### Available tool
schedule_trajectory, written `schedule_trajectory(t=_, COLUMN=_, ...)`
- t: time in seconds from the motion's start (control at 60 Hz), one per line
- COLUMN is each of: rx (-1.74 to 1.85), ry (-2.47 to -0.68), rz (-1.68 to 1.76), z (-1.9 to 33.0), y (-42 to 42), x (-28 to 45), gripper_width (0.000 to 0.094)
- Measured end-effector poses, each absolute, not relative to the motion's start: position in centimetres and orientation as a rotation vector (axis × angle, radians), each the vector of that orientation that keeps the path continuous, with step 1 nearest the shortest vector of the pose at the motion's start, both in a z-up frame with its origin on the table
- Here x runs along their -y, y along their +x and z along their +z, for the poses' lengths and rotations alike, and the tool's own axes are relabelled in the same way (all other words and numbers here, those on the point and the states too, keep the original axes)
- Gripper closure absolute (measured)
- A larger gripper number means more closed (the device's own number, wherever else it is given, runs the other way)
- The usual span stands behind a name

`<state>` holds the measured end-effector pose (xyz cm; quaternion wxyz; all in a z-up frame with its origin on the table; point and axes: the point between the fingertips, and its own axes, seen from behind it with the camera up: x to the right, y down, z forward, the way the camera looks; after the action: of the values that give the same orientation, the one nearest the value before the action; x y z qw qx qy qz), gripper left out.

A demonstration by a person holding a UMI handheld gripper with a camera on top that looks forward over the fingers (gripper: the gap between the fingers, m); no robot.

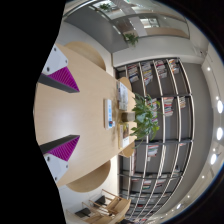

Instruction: Unplug charger

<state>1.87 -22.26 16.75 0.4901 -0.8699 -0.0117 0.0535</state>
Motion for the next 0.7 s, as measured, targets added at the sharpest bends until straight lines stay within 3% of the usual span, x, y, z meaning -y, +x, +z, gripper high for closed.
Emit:
schedule_trajectory(t=0.167, rx=0.042, ry=-2.158, rz=0.063, z=9.6, y=3.8, x=14.3, gripper_width=0.0093)
schedule_trajectory(t=0.183, rx=0.038, ry=-2.174, rz=0.064, z=11.6, y=3.4, x=14.3, gripper_width=0.0093)
schedule_trajectory(t=0.217, rx=0.033, ry=-2.165, rz=0.073, z=8.3, y=3.7, x=11.0, gripper_width=0.0093)
schedule_trajectory(t=0.283, rx=0.025, ry=-2.166, rz=0.08, z=6.4, y=3.7, x=6.5, gripper_width=0.0094)
schedule_trajectory(t=0.567, rx=0.006, ry=-2.155, rz=0.06, z=4.3, y=5.3, x=-10.6, gripper_width=0.0139)
schedule_trajectory(t=0.7, rx=0.002, ry=-2.122, rz=0.03, z=4.0, y=6.1, x=-16.0, gripper_width=0.03)
